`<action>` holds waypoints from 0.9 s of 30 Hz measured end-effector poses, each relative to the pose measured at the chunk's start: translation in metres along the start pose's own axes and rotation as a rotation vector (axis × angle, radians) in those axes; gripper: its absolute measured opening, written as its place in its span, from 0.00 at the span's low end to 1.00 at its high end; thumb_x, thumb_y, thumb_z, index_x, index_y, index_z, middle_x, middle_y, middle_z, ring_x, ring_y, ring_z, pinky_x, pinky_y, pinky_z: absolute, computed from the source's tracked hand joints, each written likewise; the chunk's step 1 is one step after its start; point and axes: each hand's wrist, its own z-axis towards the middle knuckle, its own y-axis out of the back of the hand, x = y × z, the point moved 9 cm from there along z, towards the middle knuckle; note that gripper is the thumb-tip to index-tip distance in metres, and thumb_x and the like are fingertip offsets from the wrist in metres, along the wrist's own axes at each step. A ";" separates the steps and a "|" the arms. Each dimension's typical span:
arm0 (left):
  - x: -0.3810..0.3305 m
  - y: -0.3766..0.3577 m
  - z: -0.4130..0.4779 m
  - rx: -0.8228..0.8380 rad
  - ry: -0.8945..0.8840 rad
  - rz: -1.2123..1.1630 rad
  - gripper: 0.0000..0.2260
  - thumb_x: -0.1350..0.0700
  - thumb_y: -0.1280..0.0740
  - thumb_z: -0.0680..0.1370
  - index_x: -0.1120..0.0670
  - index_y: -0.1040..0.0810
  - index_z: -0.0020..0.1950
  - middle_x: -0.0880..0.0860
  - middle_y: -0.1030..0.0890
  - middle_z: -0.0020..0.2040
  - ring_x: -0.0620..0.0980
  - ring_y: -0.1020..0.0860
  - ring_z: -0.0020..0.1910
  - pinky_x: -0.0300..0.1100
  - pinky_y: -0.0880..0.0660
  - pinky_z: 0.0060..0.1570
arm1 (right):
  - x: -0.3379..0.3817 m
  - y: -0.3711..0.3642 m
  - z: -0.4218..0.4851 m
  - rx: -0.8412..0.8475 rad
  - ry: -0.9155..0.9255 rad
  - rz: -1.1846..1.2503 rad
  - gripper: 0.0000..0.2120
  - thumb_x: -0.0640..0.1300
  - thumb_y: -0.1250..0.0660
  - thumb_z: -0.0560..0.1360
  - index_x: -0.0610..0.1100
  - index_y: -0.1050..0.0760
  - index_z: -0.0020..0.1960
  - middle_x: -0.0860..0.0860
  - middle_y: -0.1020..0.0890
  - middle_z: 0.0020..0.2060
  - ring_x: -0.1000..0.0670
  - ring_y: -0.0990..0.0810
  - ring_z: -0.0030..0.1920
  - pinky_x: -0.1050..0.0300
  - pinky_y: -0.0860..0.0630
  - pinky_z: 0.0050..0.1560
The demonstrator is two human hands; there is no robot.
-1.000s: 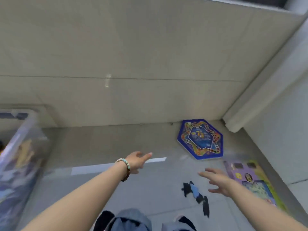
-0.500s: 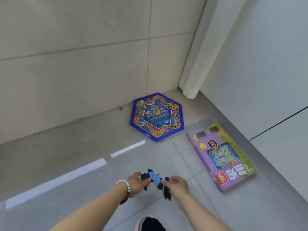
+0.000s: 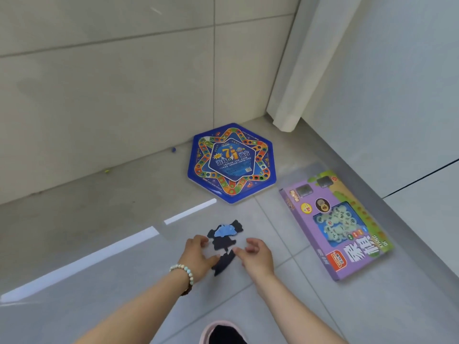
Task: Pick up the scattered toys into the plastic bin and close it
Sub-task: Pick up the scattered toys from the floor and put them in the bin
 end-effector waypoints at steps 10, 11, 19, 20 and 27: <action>0.001 0.007 -0.002 -0.175 -0.104 0.379 0.25 0.40 0.27 0.64 0.44 0.33 0.55 0.47 0.36 0.55 0.49 0.35 0.58 0.38 0.35 0.52 | 0.057 -0.014 0.023 0.056 0.234 -0.355 0.28 0.52 0.24 0.66 0.51 0.29 0.64 0.51 0.31 0.58 0.49 0.32 0.63 0.57 0.32 0.63; 0.002 0.011 -0.001 -0.182 -0.111 0.362 0.21 0.41 0.28 0.65 0.43 0.33 0.52 0.47 0.36 0.53 0.49 0.35 0.58 0.38 0.35 0.51 | 0.060 -0.016 0.024 0.060 0.241 -0.390 0.28 0.52 0.25 0.66 0.52 0.29 0.64 0.50 0.31 0.60 0.49 0.33 0.63 0.57 0.32 0.63; 0.010 0.032 0.003 -0.163 -0.130 0.298 0.10 0.48 0.28 0.69 0.43 0.30 0.40 0.45 0.34 0.48 0.45 0.36 0.51 0.35 0.37 0.48 | 0.069 -0.028 0.024 0.045 0.324 -0.549 0.23 0.52 0.24 0.65 0.52 0.27 0.58 0.51 0.32 0.59 0.50 0.34 0.62 0.58 0.30 0.61; 0.010 0.033 0.002 -0.149 -0.130 0.300 0.12 0.49 0.28 0.69 0.43 0.32 0.38 0.45 0.33 0.47 0.45 0.35 0.50 0.36 0.35 0.47 | 0.069 -0.029 0.023 0.034 0.326 -0.555 0.23 0.52 0.24 0.65 0.52 0.27 0.57 0.51 0.32 0.59 0.50 0.33 0.61 0.58 0.30 0.60; 0.041 0.045 -0.001 -0.041 -0.027 -0.155 0.07 0.59 0.30 0.73 0.49 0.25 0.46 0.47 0.27 0.32 0.43 0.28 0.31 0.31 0.31 0.33 | 0.073 -0.045 0.019 0.012 0.326 -0.628 0.26 0.53 0.24 0.65 0.51 0.30 0.58 0.51 0.35 0.61 0.50 0.35 0.62 0.58 0.29 0.60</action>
